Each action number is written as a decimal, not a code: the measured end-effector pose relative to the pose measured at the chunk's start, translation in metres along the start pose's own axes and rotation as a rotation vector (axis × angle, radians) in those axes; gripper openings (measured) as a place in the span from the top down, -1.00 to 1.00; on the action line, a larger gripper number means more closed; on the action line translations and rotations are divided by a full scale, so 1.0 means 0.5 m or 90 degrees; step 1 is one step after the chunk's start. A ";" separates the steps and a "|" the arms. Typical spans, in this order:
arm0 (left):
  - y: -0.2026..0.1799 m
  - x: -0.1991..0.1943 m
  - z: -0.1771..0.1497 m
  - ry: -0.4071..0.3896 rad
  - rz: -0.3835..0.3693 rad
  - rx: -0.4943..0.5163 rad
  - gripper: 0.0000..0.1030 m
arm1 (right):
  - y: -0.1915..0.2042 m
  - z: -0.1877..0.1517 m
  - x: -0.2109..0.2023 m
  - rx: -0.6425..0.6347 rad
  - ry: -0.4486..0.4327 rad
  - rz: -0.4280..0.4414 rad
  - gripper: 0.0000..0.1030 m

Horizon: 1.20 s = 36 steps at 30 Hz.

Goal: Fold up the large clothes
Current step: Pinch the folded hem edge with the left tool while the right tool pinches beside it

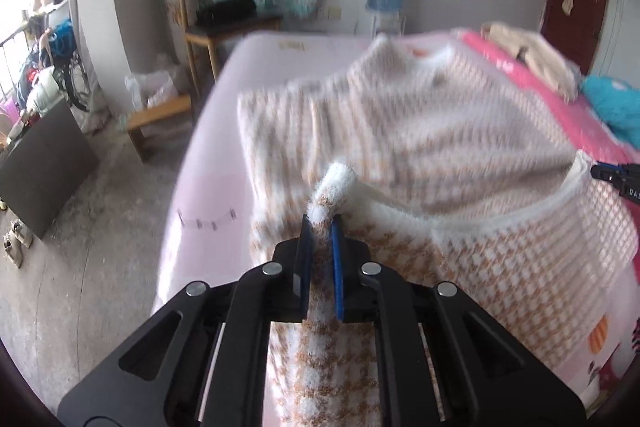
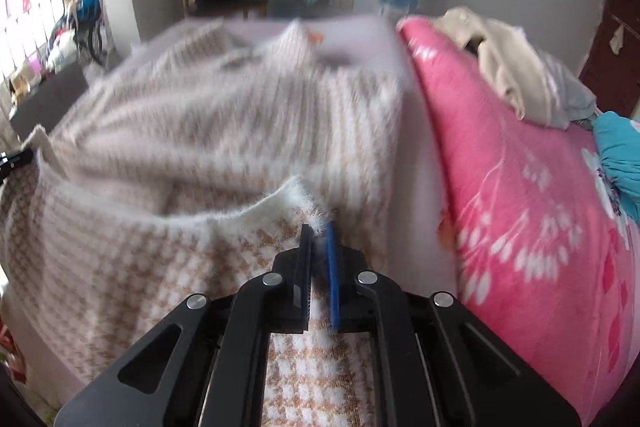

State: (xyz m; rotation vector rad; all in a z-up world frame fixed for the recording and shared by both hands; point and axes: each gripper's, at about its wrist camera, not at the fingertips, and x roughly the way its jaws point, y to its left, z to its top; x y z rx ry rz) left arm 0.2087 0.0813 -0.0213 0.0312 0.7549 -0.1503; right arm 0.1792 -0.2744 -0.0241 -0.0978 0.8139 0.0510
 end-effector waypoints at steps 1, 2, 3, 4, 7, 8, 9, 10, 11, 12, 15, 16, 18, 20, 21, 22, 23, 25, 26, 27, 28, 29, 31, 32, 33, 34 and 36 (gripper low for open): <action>0.002 -0.003 0.007 -0.009 0.002 0.000 0.84 | -0.003 0.005 -0.003 0.003 -0.008 -0.003 0.86; 0.004 -0.001 0.013 -0.014 0.002 -0.001 0.84 | -0.007 0.011 -0.006 0.010 -0.020 -0.006 0.86; 0.007 0.002 0.016 -0.015 0.003 -0.004 0.84 | -0.010 0.016 -0.006 0.015 -0.024 -0.006 0.86; 0.009 0.006 0.020 -0.015 0.001 -0.009 0.84 | -0.013 0.022 -0.005 0.022 -0.031 -0.005 0.86; 0.015 0.001 0.031 -0.029 -0.002 -0.023 0.84 | -0.016 0.035 -0.012 0.037 -0.050 -0.001 0.86; 0.015 0.002 0.032 -0.031 0.000 -0.023 0.84 | -0.017 0.038 -0.013 0.040 -0.054 -0.002 0.86; 0.015 0.007 0.032 -0.029 0.004 -0.023 0.84 | -0.018 0.040 -0.008 0.044 -0.054 -0.001 0.86; 0.015 0.018 0.030 -0.023 0.008 -0.023 0.84 | -0.019 0.041 0.003 0.048 -0.052 0.001 0.86; 0.016 0.030 0.028 -0.016 0.012 -0.022 0.84 | -0.019 0.040 0.014 0.050 -0.047 0.003 0.86; 0.019 0.046 0.022 -0.008 0.018 -0.021 0.84 | -0.022 0.040 0.037 0.054 -0.037 0.004 0.86; 0.023 0.084 0.005 0.016 0.024 -0.021 0.84 | -0.021 0.031 0.089 0.054 -0.011 0.002 0.86; 0.022 0.089 0.000 0.018 0.025 -0.021 0.84 | -0.019 0.026 0.102 0.054 -0.003 0.002 0.86; 0.016 0.094 -0.007 0.018 0.034 -0.011 0.84 | -0.018 0.020 0.117 0.051 0.007 0.003 0.86; 0.006 0.094 -0.008 0.019 0.050 0.006 0.83 | -0.016 0.022 0.110 0.044 0.009 0.005 0.81; 0.003 0.094 -0.008 0.020 0.053 0.008 0.83 | -0.017 0.025 0.098 0.045 0.008 0.008 0.74; 0.004 0.094 -0.007 0.021 0.052 0.007 0.83 | -0.018 0.028 0.076 0.050 -0.002 0.009 0.67; 0.006 0.094 -0.006 0.022 0.049 0.004 0.83 | -0.018 0.028 0.060 0.050 -0.011 0.014 0.64; 0.009 0.095 -0.005 0.023 0.046 -0.001 0.83 | -0.005 0.027 -0.001 0.038 -0.051 0.040 0.60; 0.009 0.095 -0.005 0.023 0.046 -0.002 0.83 | 0.013 0.020 -0.035 0.029 -0.070 0.063 0.60; 0.010 0.095 -0.005 0.023 0.048 0.000 0.83 | 0.027 0.014 -0.053 0.020 -0.075 0.088 0.60; 0.009 0.095 -0.006 0.022 0.050 0.001 0.83 | 0.050 0.005 -0.069 0.004 -0.075 0.127 0.60; 0.008 0.095 -0.006 0.022 0.053 0.003 0.83 | 0.088 -0.011 -0.086 -0.024 -0.074 0.177 0.60; 0.008 0.096 -0.006 0.022 0.054 0.001 0.83 | 0.142 -0.032 -0.097 -0.068 -0.057 0.252 0.60; 0.010 0.096 -0.005 0.021 0.052 -0.001 0.83 | 0.182 -0.051 -0.098 -0.103 -0.046 0.285 0.60; 0.009 0.095 -0.006 0.021 0.051 -0.003 0.83 | 0.203 -0.061 -0.094 -0.124 -0.038 0.295 0.60; 0.010 0.094 -0.006 0.021 0.050 -0.006 0.83 | 0.230 -0.075 -0.081 -0.150 -0.020 0.296 0.60; 0.011 0.093 -0.006 0.020 0.050 -0.008 0.83 | 0.261 -0.097 -0.043 -0.178 0.008 0.265 0.62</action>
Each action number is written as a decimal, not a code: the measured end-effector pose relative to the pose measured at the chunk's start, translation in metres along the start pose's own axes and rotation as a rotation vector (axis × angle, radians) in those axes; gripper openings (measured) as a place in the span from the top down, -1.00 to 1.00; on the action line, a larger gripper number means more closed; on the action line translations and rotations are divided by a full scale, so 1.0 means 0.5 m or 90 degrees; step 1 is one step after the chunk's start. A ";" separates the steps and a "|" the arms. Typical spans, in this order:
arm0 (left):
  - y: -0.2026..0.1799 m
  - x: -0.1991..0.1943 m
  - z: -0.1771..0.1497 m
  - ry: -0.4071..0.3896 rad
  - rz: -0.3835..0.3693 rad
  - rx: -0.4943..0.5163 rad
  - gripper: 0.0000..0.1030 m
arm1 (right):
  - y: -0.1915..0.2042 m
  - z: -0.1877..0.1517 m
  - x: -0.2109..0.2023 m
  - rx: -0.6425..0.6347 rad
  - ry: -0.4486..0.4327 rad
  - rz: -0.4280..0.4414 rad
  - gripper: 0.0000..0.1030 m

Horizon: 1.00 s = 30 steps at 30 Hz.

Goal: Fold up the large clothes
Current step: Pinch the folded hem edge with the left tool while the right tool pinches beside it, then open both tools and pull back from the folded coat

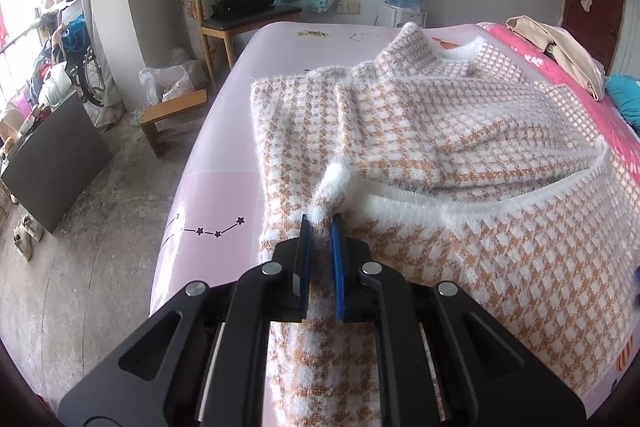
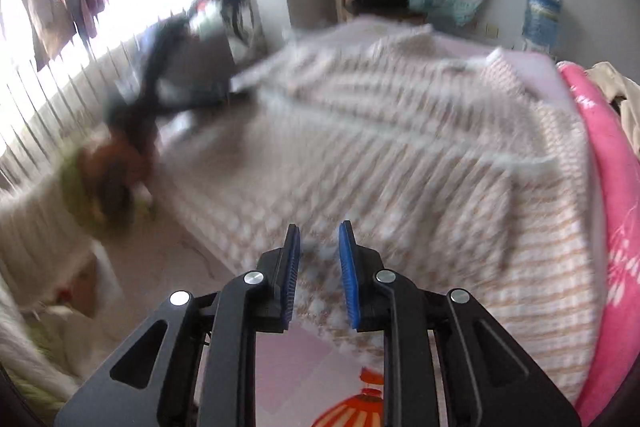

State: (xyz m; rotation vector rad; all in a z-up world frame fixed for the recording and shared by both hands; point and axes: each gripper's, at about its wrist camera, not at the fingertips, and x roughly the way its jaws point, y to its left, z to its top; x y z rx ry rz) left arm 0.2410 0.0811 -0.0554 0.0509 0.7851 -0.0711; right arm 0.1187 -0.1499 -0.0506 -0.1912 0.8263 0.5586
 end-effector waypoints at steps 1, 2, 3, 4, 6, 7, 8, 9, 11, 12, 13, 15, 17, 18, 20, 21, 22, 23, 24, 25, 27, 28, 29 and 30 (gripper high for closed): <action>0.000 -0.001 0.000 0.000 -0.001 -0.002 0.83 | 0.001 -0.007 0.020 -0.005 0.014 -0.014 0.66; 0.003 -0.003 0.000 0.001 -0.005 -0.006 0.83 | -0.002 -0.011 0.036 0.001 0.019 -0.017 0.67; 0.006 -0.007 0.000 0.003 -0.011 -0.010 0.77 | -0.003 -0.013 0.036 0.010 0.014 -0.014 0.67; 0.008 -0.012 0.001 0.004 -0.016 -0.013 0.74 | -0.003 -0.012 0.037 0.013 0.015 -0.014 0.70; 0.022 -0.042 0.000 -0.009 -0.029 -0.034 0.69 | 0.004 -0.012 0.038 0.003 0.016 -0.027 0.74; 0.025 -0.061 -0.003 -0.020 -0.031 -0.039 0.68 | 0.005 -0.013 0.038 0.001 0.015 -0.030 0.74; 0.027 -0.094 -0.008 -0.043 -0.026 -0.040 0.68 | 0.004 -0.011 0.037 0.003 0.015 -0.032 0.74; 0.025 -0.119 -0.013 -0.057 -0.031 -0.038 0.68 | 0.006 -0.014 0.036 0.011 0.015 -0.032 0.74; 0.011 -0.173 -0.026 -0.084 -0.075 -0.027 0.68 | 0.002 -0.012 0.036 0.022 0.013 -0.031 0.74; -0.005 -0.203 -0.040 -0.092 -0.128 -0.019 0.68 | 0.002 -0.014 0.035 0.028 0.012 -0.030 0.74; -0.019 -0.218 -0.053 -0.089 -0.174 -0.013 0.68 | 0.002 -0.015 0.034 0.032 0.012 -0.029 0.74; -0.067 -0.228 -0.086 -0.056 -0.257 0.004 0.68 | 0.002 -0.016 0.031 0.035 0.012 -0.031 0.74; -0.116 -0.215 -0.120 -0.014 -0.303 0.023 0.68 | 0.002 -0.016 0.031 0.037 0.012 -0.032 0.74; -0.144 -0.203 -0.140 0.006 -0.313 0.036 0.68 | 0.001 -0.015 0.033 0.038 0.012 -0.033 0.74; -0.175 -0.188 -0.159 0.023 -0.325 0.047 0.68 | 0.002 -0.016 0.032 0.043 0.012 -0.035 0.74; -0.185 -0.185 -0.166 0.019 -0.331 0.045 0.68 | 0.001 -0.015 0.033 0.044 0.012 -0.035 0.73; -0.188 -0.186 -0.165 0.012 -0.330 0.040 0.68 | 0.001 -0.014 0.034 0.044 0.013 -0.037 0.74; -0.189 -0.187 -0.164 0.007 -0.340 0.033 0.68 | 0.001 -0.014 0.034 0.045 0.013 -0.038 0.74; -0.188 -0.190 -0.161 0.000 -0.361 0.022 0.68 | 0.001 -0.014 0.034 0.045 0.013 -0.039 0.74; -0.189 -0.192 -0.159 -0.008 -0.373 0.015 0.68 | 0.001 -0.014 0.034 0.045 0.012 -0.038 0.74; -0.201 -0.186 -0.154 -0.012 -0.375 0.025 0.68 | 0.000 -0.015 0.034 0.049 0.010 -0.037 0.73; -0.212 -0.174 -0.158 -0.002 -0.360 0.039 0.68 | -0.001 -0.016 0.033 0.052 0.010 -0.036 0.73; -0.217 -0.155 -0.162 0.016 -0.343 0.049 0.68 | -0.002 -0.016 0.033 0.054 0.009 -0.034 0.73; -0.224 -0.132 -0.173 0.039 -0.322 0.054 0.68 | -0.002 -0.017 0.034 0.055 0.011 -0.034 0.73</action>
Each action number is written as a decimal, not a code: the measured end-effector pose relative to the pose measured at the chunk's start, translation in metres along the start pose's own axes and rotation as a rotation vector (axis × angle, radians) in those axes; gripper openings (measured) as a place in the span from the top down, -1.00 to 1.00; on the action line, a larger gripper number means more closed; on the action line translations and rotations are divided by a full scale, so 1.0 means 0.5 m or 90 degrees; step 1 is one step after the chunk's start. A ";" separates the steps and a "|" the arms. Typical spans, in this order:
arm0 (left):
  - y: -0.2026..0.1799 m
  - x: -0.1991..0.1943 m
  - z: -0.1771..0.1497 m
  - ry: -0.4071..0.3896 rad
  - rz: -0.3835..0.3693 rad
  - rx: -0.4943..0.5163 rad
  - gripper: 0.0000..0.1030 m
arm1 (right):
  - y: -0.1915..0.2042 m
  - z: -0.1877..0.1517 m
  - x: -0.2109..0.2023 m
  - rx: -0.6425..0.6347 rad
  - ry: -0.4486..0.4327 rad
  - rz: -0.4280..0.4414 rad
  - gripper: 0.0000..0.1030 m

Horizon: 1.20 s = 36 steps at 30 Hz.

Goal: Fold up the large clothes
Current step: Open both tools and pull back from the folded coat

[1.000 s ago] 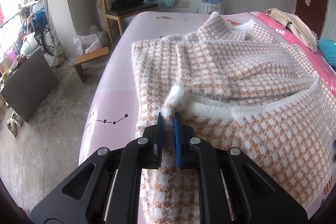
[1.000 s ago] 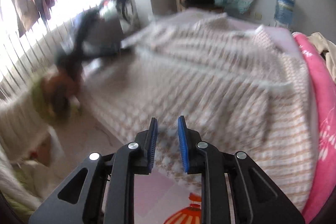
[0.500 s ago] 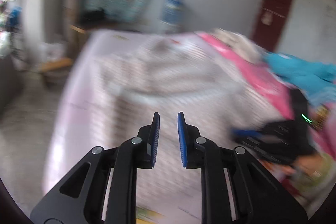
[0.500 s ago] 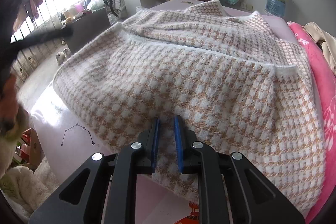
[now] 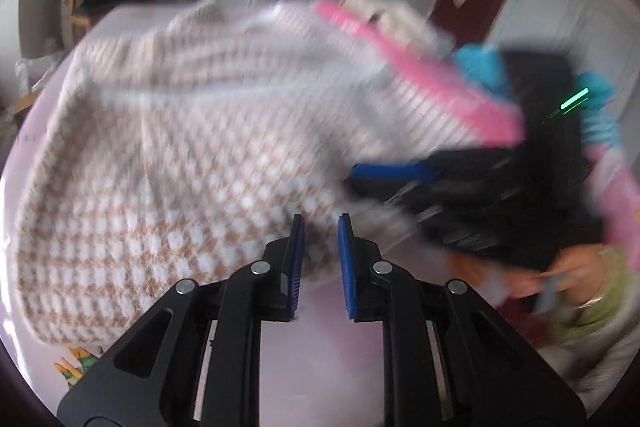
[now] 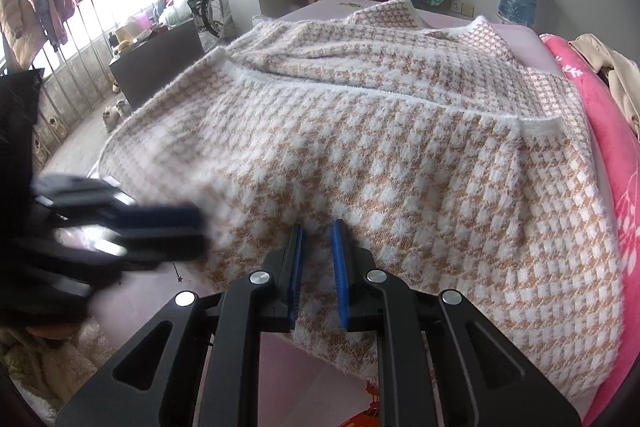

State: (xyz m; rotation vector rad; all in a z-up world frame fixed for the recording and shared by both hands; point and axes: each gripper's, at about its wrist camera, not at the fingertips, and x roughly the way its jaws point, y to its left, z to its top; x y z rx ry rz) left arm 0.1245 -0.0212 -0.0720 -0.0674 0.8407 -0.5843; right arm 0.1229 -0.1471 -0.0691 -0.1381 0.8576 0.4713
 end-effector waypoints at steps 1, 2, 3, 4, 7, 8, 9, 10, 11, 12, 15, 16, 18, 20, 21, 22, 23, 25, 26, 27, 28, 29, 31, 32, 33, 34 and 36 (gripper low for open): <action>0.003 0.002 -0.005 -0.008 -0.003 -0.002 0.68 | 0.001 -0.001 0.000 -0.002 0.000 -0.002 0.73; 0.006 -0.001 -0.008 -0.016 -0.010 -0.006 0.69 | 0.002 -0.001 0.000 -0.004 0.001 -0.005 0.73; 0.010 -0.003 -0.008 -0.015 -0.016 -0.016 0.71 | 0.004 0.001 -0.002 -0.006 0.004 -0.006 0.73; 0.013 -0.004 -0.008 -0.015 -0.019 -0.024 0.72 | 0.005 0.002 -0.004 -0.007 0.006 -0.006 0.73; 0.022 -0.011 -0.007 -0.018 -0.017 -0.034 0.81 | 0.014 0.010 -0.037 -0.013 -0.014 0.013 0.73; 0.025 -0.015 -0.008 -0.019 -0.013 -0.037 0.83 | 0.023 0.011 -0.055 -0.023 -0.031 0.031 0.73; 0.031 -0.018 -0.010 -0.021 -0.013 -0.043 0.86 | 0.031 0.009 -0.063 -0.033 -0.038 0.039 0.73; 0.036 -0.020 -0.009 -0.023 -0.013 -0.049 0.92 | 0.041 0.007 -0.066 -0.045 -0.039 0.044 0.73; 0.042 -0.023 -0.011 -0.024 -0.009 -0.053 0.95 | 0.053 0.000 -0.057 -0.061 -0.029 0.047 0.73; 0.050 -0.028 -0.014 -0.025 0.004 -0.058 0.96 | 0.058 -0.005 -0.044 -0.069 -0.014 0.041 0.73; 0.088 -0.044 -0.021 -0.020 0.049 -0.077 0.97 | 0.054 -0.023 -0.007 -0.065 0.003 0.032 0.73; 0.107 -0.054 -0.028 -0.019 0.067 -0.090 0.97 | 0.049 -0.021 -0.008 -0.055 0.006 0.041 0.73; 0.153 -0.080 -0.042 -0.025 0.079 -0.127 0.97 | 0.037 -0.016 -0.008 -0.034 0.012 0.062 0.73; 0.194 -0.108 -0.059 -0.034 0.091 -0.162 0.97 | 0.036 -0.017 -0.006 -0.035 0.010 0.065 0.73; 0.207 -0.118 -0.067 -0.035 0.097 -0.171 0.97 | 0.038 -0.016 -0.005 -0.039 0.011 0.064 0.73; 0.219 -0.127 -0.073 -0.038 0.103 -0.179 0.97 | 0.040 -0.016 -0.004 -0.041 0.012 0.062 0.73; 0.230 -0.137 -0.078 -0.043 0.119 -0.184 0.97 | 0.041 -0.015 -0.004 -0.042 0.012 0.062 0.73; 0.250 -0.157 -0.087 -0.053 0.122 -0.197 0.97 | 0.039 -0.016 -0.004 -0.038 0.010 0.066 0.73; 0.256 -0.164 -0.089 -0.057 0.122 -0.203 0.97 | 0.037 -0.016 -0.003 -0.034 0.008 0.069 0.73; 0.259 -0.171 -0.090 -0.061 0.125 -0.205 0.97 | 0.035 -0.017 -0.003 -0.032 0.007 0.071 0.73; 0.258 -0.176 -0.090 -0.064 0.127 -0.206 0.97 | 0.033 -0.018 -0.004 -0.030 0.006 0.072 0.73; 0.259 -0.178 -0.089 -0.065 0.127 -0.207 0.97 | 0.031 -0.018 -0.004 -0.028 0.005 0.074 0.73; 0.250 -0.176 -0.076 -0.068 0.134 -0.206 0.97 | 0.032 -0.020 -0.009 -0.025 0.003 0.073 0.73; 0.240 -0.179 -0.068 -0.074 0.143 -0.195 0.95 | 0.031 -0.021 -0.014 -0.022 0.003 0.073 0.73; 0.230 -0.179 -0.060 -0.079 0.151 -0.185 0.81 | 0.030 -0.019 -0.020 -0.013 0.003 0.074 0.73; 0.219 -0.181 -0.052 -0.084 0.158 -0.173 0.60 | 0.028 -0.017 -0.030 -0.004 0.001 0.071 0.67; 0.186 -0.185 -0.030 -0.107 0.170 -0.134 0.42 | 0.022 -0.016 -0.062 0.005 -0.024 0.057 0.63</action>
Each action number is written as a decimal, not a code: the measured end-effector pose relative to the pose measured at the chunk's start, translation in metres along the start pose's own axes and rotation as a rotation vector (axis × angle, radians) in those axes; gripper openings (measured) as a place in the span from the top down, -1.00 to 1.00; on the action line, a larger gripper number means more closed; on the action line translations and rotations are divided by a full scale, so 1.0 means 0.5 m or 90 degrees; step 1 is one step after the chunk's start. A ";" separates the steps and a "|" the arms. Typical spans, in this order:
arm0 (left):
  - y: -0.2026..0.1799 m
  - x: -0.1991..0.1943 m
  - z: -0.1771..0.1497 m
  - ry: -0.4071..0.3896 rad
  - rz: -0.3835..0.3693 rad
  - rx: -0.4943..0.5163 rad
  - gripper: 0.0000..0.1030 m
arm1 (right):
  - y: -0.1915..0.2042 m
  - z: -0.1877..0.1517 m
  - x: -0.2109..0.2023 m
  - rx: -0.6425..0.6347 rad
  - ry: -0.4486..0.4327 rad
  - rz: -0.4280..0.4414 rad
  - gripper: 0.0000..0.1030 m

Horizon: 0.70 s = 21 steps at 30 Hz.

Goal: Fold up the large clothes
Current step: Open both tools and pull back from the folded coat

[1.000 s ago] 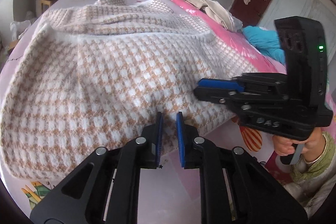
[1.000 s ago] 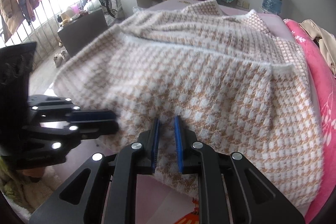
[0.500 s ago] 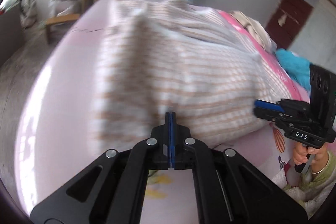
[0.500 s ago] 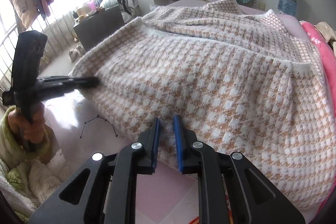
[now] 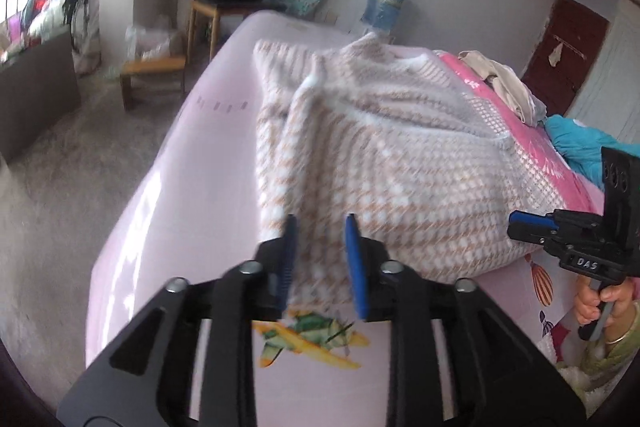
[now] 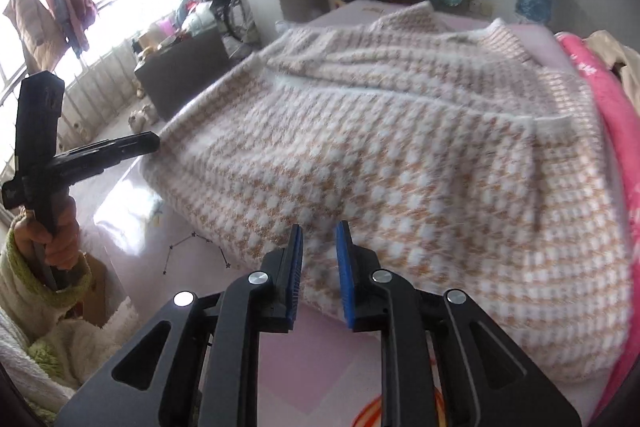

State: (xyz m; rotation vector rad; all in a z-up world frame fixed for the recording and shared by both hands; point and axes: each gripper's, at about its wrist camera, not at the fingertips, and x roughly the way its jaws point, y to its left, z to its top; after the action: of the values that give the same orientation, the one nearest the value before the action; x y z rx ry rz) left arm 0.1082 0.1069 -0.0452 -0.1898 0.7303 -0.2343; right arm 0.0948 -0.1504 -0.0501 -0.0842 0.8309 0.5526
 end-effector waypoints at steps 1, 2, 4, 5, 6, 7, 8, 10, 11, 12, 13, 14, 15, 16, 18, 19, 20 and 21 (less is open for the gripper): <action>-0.014 -0.003 0.005 -0.009 -0.009 0.011 0.38 | -0.005 -0.002 -0.022 0.004 -0.018 -0.009 0.58; -0.027 -0.001 0.010 -0.011 -0.023 0.018 0.36 | -0.014 -0.006 -0.040 0.008 -0.032 -0.029 0.56; -0.060 0.013 0.017 -0.006 -0.052 0.035 0.32 | -0.034 -0.014 -0.056 0.020 -0.040 -0.066 0.56; -0.078 0.025 0.018 0.000 -0.065 0.045 0.31 | -0.051 -0.022 -0.060 0.033 -0.036 -0.082 0.56; -0.097 0.042 0.017 0.013 -0.070 0.056 0.31 | -0.081 -0.036 -0.060 0.060 -0.025 -0.108 0.56; -0.113 0.059 0.014 0.027 -0.064 0.068 0.31 | -0.098 -0.044 -0.060 0.073 -0.019 -0.121 0.56; -0.125 0.076 0.009 0.039 -0.054 0.081 0.31 | -0.119 -0.057 -0.060 0.087 -0.011 -0.138 0.56; -0.145 0.117 -0.007 0.065 -0.006 0.120 0.31 | -0.164 -0.086 -0.067 0.118 0.004 -0.176 0.56; -0.147 0.127 -0.010 0.073 0.003 0.128 0.28 | -0.184 -0.097 -0.074 0.131 0.007 -0.193 0.56; -0.148 0.130 -0.012 0.070 0.004 0.131 0.27 | -0.208 -0.109 -0.084 0.145 0.008 -0.213 0.56; -0.146 0.130 -0.012 0.067 -0.001 0.128 0.27 | -0.227 -0.118 -0.095 0.158 0.005 -0.222 0.68; -0.143 0.131 -0.011 0.069 -0.008 0.124 0.27 | -0.245 -0.126 -0.107 0.175 0.002 -0.215 0.88; -0.139 0.131 -0.010 0.071 -0.015 0.119 0.27 | -0.266 -0.132 -0.120 0.201 -0.002 -0.202 0.92; -0.136 0.130 -0.009 0.072 -0.022 0.113 0.27 | -0.279 -0.134 -0.131 0.219 -0.007 -0.191 0.93; -0.133 0.129 -0.007 0.075 -0.028 0.109 0.27 | -0.285 -0.130 -0.148 0.239 -0.012 -0.197 0.93; -0.132 0.130 -0.006 0.076 -0.028 0.109 0.27 | -0.283 -0.126 -0.157 0.242 -0.013 -0.202 0.92; -0.132 0.130 -0.004 0.077 -0.028 0.109 0.27 | -0.277 -0.114 -0.168 0.241 -0.020 -0.214 0.86; -0.131 0.129 -0.003 0.078 -0.028 0.109 0.27 | -0.273 -0.102 -0.172 0.239 -0.026 -0.225 0.82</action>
State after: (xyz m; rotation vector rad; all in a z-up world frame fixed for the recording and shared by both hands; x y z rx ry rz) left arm 0.1441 0.0261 -0.0708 -0.0291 0.8242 -0.3514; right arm 0.0813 -0.3189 -0.0419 0.1232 0.8443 0.0606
